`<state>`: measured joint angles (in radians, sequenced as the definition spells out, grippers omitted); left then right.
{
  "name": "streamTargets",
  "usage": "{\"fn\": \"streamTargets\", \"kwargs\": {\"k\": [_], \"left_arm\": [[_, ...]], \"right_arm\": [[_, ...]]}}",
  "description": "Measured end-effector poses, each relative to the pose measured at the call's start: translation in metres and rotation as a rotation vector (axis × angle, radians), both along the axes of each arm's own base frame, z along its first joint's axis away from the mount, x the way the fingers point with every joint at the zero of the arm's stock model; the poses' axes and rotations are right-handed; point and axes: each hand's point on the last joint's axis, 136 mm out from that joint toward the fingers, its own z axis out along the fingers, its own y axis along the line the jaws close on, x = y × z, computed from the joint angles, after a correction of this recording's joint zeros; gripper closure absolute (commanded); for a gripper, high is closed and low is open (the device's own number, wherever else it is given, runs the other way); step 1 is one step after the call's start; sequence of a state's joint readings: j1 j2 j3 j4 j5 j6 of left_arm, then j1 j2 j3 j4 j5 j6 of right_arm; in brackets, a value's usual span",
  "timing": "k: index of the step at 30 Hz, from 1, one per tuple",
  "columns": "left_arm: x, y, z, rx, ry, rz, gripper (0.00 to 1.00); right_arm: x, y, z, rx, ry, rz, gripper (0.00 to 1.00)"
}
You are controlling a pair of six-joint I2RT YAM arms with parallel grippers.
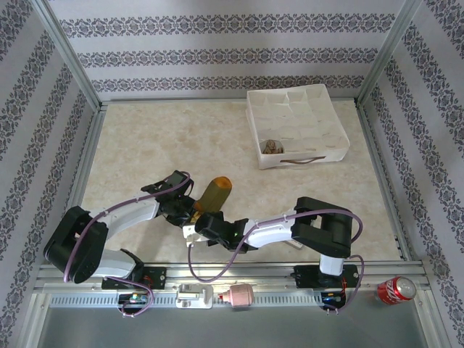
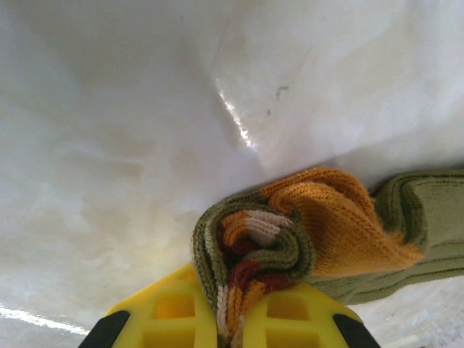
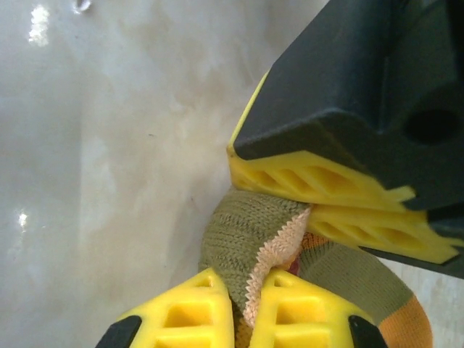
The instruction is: Roll the socks
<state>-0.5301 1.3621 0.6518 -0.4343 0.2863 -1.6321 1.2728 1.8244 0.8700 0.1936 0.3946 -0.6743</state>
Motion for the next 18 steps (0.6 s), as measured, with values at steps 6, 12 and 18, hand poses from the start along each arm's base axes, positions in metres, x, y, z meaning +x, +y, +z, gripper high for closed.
{"fn": "streamTargets", "kwargs": {"k": [6,12,18], "left_arm": [[0.003,0.002,0.016,-0.014,-0.055,0.006,0.27],[0.012,0.011,0.036,-0.038,-0.129,0.039,0.21],[0.019,0.016,0.053,-0.055,-0.206,0.022,0.29]], "right_arm": [[0.002,-0.001,-0.001,0.057,0.141,-0.028,1.0],[0.006,-0.007,0.001,0.203,0.427,-0.076,1.0],[0.018,-0.021,0.005,0.347,0.676,-0.156,1.0]]}}
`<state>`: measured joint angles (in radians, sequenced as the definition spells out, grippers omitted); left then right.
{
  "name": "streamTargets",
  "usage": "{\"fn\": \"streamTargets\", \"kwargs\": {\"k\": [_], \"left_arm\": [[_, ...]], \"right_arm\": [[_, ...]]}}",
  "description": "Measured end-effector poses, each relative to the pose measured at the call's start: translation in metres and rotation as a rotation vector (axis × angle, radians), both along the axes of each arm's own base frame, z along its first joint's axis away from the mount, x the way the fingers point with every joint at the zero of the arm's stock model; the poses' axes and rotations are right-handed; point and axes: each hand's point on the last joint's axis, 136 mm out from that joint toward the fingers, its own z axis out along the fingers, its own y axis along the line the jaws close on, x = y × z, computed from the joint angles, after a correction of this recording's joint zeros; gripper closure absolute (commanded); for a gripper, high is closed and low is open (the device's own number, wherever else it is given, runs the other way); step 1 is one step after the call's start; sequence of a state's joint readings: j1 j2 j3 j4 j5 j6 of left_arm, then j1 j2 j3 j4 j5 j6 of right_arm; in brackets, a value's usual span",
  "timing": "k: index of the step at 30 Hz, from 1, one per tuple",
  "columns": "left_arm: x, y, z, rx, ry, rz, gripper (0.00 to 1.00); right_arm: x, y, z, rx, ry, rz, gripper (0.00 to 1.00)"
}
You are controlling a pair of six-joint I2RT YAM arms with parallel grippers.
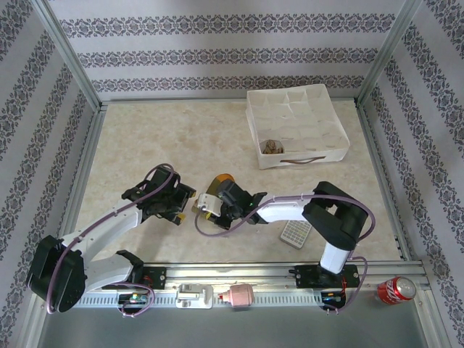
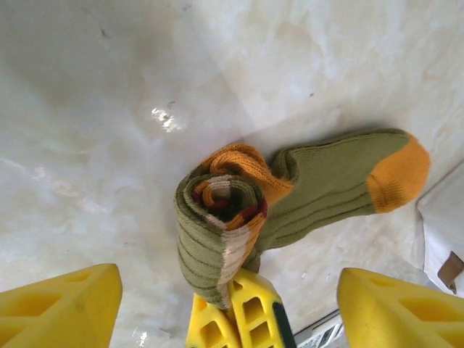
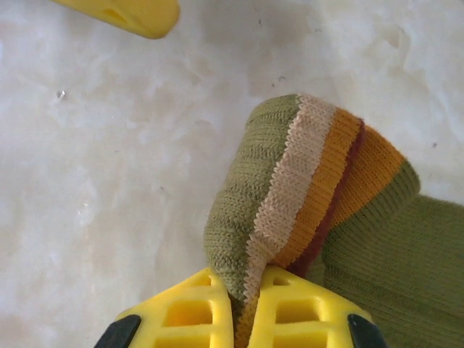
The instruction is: Roll the socks
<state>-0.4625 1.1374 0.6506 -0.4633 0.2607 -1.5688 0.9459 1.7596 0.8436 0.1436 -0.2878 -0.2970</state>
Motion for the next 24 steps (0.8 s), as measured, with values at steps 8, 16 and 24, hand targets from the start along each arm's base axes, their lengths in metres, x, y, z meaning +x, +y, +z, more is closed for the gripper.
{"fn": "streamTargets", "kwargs": {"k": [8,16,24], "left_arm": [[0.007,-0.014,0.002,-0.031,-0.062,-0.091,0.46],[0.017,-0.041,-0.013,-0.042,-0.101,-0.204,0.5],[0.03,-0.057,-0.038,-0.041,-0.103,-0.254,0.47]], "right_arm": [[0.015,-0.021,0.004,0.162,0.317,-0.103,1.0],[0.022,-0.032,0.004,0.265,0.507,-0.139,1.0],[0.024,-0.035,0.003,0.296,0.575,-0.141,1.0]]}}
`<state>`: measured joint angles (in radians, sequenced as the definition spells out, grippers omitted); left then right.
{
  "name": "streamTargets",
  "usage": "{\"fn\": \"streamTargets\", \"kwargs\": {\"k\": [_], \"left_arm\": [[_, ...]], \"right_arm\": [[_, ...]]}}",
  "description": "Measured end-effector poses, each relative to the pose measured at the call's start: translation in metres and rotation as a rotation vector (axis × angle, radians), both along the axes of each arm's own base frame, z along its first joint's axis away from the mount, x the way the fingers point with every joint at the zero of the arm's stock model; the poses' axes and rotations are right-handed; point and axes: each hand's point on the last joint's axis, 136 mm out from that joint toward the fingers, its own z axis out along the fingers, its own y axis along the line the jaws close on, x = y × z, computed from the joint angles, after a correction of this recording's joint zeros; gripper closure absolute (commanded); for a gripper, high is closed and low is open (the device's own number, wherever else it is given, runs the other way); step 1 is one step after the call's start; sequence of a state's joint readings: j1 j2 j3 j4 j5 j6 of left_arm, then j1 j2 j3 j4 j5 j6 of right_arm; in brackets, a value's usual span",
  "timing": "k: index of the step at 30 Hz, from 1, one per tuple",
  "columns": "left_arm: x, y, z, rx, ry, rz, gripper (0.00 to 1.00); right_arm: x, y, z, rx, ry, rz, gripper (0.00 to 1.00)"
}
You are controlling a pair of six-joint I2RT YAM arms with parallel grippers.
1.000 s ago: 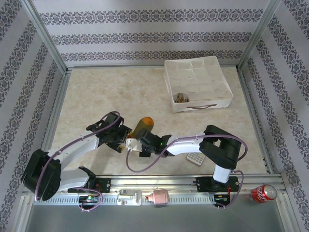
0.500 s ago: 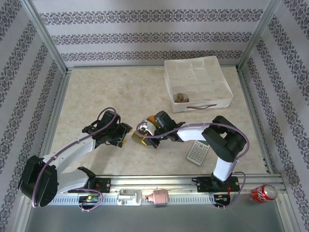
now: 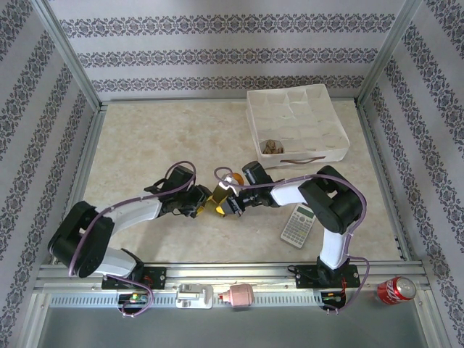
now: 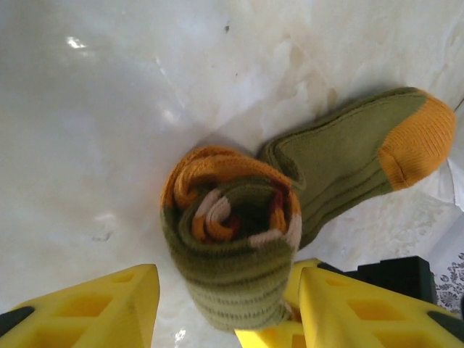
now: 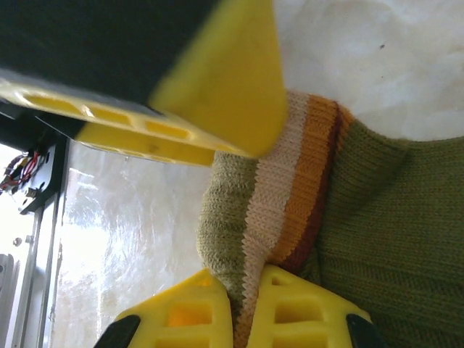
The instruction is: Roll the socks
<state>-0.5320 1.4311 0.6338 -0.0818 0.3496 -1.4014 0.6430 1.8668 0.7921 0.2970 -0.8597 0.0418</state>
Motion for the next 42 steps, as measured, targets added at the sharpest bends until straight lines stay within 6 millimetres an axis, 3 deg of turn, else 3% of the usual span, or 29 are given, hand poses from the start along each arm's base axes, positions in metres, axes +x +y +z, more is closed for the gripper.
{"fn": "streamTargets", "kwargs": {"k": [3,8,9,13,18,21,24,27,31,36,38,42], "left_arm": [[-0.002,-0.006,-0.013,0.014,0.031,-0.033,0.53],[0.0,-0.009,-0.018,0.03,0.037,-0.051,0.96],[-0.001,-0.008,-0.017,0.033,0.035,-0.048,1.0],[-0.015,0.004,-0.015,0.052,0.065,-0.014,1.0],[-0.061,0.032,-0.016,0.091,0.162,0.055,1.0],[-0.08,0.041,-0.018,0.102,0.227,0.099,1.0],[-0.082,0.042,-0.019,0.114,0.275,0.129,1.0],[-0.078,0.038,-0.019,0.138,0.324,0.137,1.0],[-0.076,0.034,-0.019,0.155,0.361,0.133,1.0],[-0.076,0.034,-0.019,0.162,0.375,0.132,1.0],[-0.076,0.034,-0.019,0.163,0.375,0.132,1.0],[-0.076,0.034,-0.019,0.163,0.375,0.132,1.0]], "right_arm": [[0.001,0.0,0.0,0.003,0.019,-0.001,1.0],[0.002,0.002,-0.001,-0.008,0.042,0.003,1.0],[0.003,0.002,-0.001,-0.014,0.044,0.007,1.0],[-0.004,0.012,0.001,-0.045,0.008,0.071,0.97],[-0.036,0.038,0.001,-0.118,-0.208,0.233,0.56],[-0.052,0.033,0.009,-0.167,-0.404,0.253,0.46],[-0.063,0.026,0.024,-0.217,-0.618,0.237,0.43],[-0.079,0.033,0.033,-0.256,-0.801,0.242,0.42],[-0.095,0.043,0.022,-0.349,-0.976,0.266,0.43],[-0.081,0.05,0.004,-0.499,-1.123,0.266,0.47],[-0.073,0.056,0.003,-0.534,-1.162,0.261,0.55],[-0.068,0.06,-0.003,-0.58,-1.198,0.264,0.82]]}}
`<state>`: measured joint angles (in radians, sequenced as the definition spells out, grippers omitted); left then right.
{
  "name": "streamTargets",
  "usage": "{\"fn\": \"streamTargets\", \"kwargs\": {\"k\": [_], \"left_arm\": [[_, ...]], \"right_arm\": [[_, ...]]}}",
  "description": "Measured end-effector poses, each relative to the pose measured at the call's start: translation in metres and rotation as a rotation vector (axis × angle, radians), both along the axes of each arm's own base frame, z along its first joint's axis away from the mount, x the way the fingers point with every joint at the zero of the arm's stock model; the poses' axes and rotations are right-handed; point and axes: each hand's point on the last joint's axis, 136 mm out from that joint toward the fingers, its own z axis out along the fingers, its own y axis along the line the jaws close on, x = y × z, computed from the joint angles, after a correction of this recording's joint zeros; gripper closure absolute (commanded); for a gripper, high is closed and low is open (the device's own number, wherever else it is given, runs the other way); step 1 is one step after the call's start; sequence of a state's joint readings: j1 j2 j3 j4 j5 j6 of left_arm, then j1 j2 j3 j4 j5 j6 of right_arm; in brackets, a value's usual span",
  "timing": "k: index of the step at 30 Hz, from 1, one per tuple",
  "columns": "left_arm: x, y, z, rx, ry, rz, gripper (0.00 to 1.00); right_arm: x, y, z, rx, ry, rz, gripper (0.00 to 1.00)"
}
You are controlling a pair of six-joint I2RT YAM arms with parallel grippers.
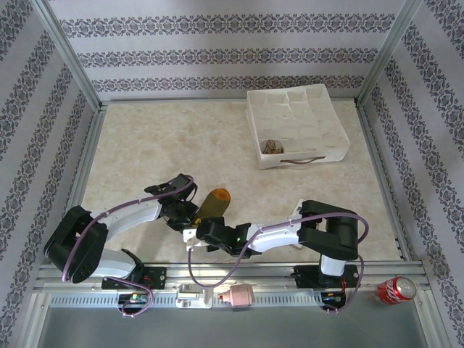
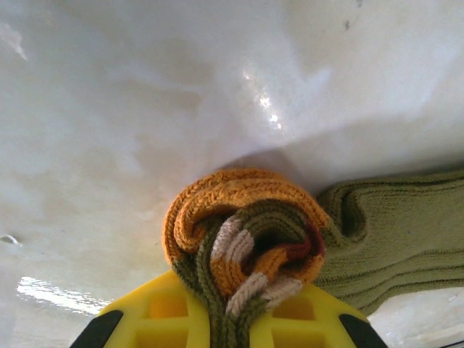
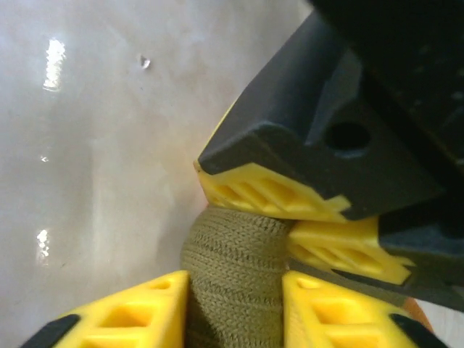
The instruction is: Roll the socks
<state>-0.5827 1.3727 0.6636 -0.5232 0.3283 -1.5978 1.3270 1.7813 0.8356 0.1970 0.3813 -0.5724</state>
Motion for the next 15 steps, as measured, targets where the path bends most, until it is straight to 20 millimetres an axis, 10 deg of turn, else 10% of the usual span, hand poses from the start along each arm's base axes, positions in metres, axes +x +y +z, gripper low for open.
{"fn": "streamTargets", "kwargs": {"k": [6,15], "left_arm": [[0.002,0.005,0.002,0.015,-0.031,0.01,1.0],[0.004,0.014,0.02,-0.013,-0.139,0.051,0.25]], "right_arm": [[0.003,0.002,-0.001,-0.002,0.002,-0.056,1.0],[0.003,0.0,-0.003,0.12,0.207,-0.113,1.0]]}}
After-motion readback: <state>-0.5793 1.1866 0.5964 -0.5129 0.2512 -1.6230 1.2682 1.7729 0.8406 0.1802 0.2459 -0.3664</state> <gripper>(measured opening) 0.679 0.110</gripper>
